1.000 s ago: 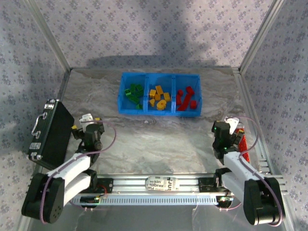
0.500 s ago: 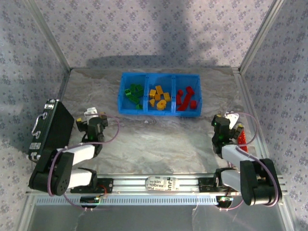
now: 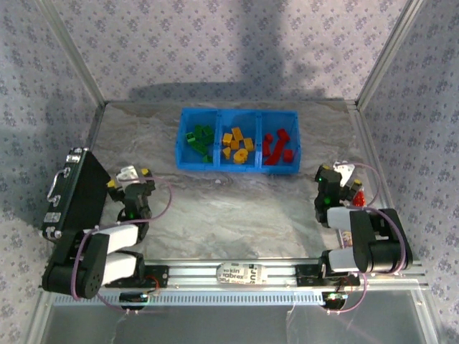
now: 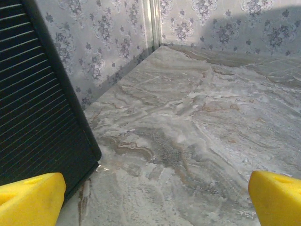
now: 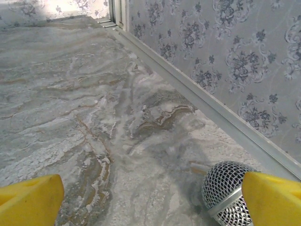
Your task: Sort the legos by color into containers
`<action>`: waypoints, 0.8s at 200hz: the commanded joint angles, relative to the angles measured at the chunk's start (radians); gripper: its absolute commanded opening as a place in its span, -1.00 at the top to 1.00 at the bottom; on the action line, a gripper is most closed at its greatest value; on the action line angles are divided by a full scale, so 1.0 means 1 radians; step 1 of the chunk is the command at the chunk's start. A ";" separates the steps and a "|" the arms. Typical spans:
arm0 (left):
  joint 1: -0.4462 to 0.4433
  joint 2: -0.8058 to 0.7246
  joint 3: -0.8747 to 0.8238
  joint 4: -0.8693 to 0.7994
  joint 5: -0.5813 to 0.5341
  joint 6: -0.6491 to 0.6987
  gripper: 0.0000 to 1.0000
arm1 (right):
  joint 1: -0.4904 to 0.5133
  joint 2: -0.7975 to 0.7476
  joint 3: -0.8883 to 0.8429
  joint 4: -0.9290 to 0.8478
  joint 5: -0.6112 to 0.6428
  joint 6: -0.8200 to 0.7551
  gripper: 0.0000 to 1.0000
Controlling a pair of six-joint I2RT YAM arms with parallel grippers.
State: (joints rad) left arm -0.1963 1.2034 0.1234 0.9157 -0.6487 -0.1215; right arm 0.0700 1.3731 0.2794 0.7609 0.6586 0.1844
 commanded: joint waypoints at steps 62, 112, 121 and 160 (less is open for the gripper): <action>0.004 -0.019 -0.033 0.137 0.256 0.060 -0.99 | 0.119 0.098 0.077 0.099 -0.063 -0.232 -0.98; 0.005 -0.011 0.001 0.079 0.327 0.090 -1.00 | 0.110 0.098 0.086 0.079 -0.077 -0.224 -0.98; 0.019 -0.012 0.012 0.056 0.318 0.070 -1.00 | 0.108 0.097 0.088 0.073 -0.083 -0.223 -0.98; 0.070 0.023 0.068 -0.001 0.304 0.096 -0.99 | 0.086 0.105 0.128 0.000 -0.109 -0.203 -0.98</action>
State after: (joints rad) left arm -0.1471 1.1988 0.1524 0.9161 -0.3363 -0.0593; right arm 0.1753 1.4734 0.3576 0.8089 0.5747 -0.0269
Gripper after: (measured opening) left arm 0.997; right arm 0.991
